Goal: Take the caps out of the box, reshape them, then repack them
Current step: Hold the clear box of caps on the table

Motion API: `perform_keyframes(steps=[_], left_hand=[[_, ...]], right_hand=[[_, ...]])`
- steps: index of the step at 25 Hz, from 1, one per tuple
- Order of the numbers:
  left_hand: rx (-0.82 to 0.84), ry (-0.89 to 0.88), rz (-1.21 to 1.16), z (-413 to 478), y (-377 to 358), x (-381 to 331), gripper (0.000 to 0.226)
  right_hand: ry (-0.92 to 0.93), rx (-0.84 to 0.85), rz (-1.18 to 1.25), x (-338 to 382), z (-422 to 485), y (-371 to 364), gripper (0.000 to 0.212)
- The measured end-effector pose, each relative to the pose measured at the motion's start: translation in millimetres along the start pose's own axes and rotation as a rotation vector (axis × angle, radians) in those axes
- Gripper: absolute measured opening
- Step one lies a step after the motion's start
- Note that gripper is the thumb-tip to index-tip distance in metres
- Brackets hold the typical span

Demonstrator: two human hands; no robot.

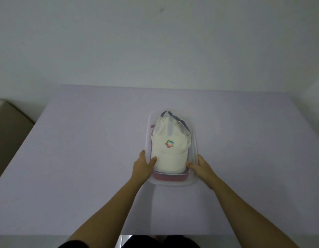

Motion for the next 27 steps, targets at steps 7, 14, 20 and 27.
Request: perform_keyframes(steps=[7, 14, 20, 27], left_hand=[[-0.172, 0.241, -0.038, -17.3, -0.9, 38.0, 0.055], [-0.123, 0.278, -0.115, -19.4, 0.6, 38.5, 0.051], [-0.127, 0.243, -0.063, -21.0, 1.1, 30.5, 0.045], [-0.219, 0.148, -0.326, -40.4, 0.6, 22.1, 0.036]], right_hand=[[0.023, -0.180, 0.072, -8.6, -3.6, -4.7, 0.070], [0.005, -0.185, 0.037, -11.6, 1.7, -3.3, 0.069], [0.015, -0.175, 0.088, -8.3, -0.1, -0.6, 0.069], [0.007, -0.126, 0.229, -7.5, -4.8, -5.1, 0.066]])
Point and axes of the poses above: each hand's wrist, its own z-axis towards the middle knuckle, its own y-axis out of the back of the hand, x = y × z, the point moved 10 cm from there along z, towards the middle knuckle, and after that the axes turned 11 degrees about x, right-handed, at the moved point
